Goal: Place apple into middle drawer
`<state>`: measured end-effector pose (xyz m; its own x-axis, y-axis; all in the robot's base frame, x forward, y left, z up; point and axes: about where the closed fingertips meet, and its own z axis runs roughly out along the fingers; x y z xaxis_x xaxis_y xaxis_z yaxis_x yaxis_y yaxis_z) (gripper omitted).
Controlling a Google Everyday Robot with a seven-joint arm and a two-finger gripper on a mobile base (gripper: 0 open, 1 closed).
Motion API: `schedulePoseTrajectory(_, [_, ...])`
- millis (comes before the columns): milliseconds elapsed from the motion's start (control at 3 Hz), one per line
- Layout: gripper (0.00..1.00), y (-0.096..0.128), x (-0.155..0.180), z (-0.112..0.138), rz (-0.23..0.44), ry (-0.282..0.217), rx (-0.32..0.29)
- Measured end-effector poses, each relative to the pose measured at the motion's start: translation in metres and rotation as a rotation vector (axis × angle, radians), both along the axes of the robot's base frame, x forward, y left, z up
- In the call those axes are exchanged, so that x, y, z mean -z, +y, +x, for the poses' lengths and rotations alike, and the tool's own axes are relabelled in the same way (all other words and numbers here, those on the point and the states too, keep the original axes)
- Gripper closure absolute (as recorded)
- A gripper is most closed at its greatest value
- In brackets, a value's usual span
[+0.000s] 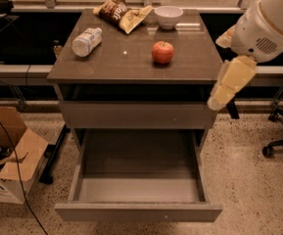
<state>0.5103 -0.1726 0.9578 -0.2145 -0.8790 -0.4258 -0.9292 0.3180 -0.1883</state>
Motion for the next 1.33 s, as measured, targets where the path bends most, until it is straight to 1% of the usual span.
schedulePoseTrajectory(333, [0.00, 0.014, 0.005, 0.047, 0.092, 0.003, -0.013])
schedulePoseTrajectory(667, [0.00, 0.022, 0.009, 0.080, 0.122, 0.004, -0.031])
schedulePoseTrajectory(1000, [0.00, 0.020, 0.015, 0.117, 0.106, 0.009, -0.049])
schedulePoseTrajectory(1333, [0.00, 0.020, 0.006, 0.123, 0.115, -0.015, -0.045])
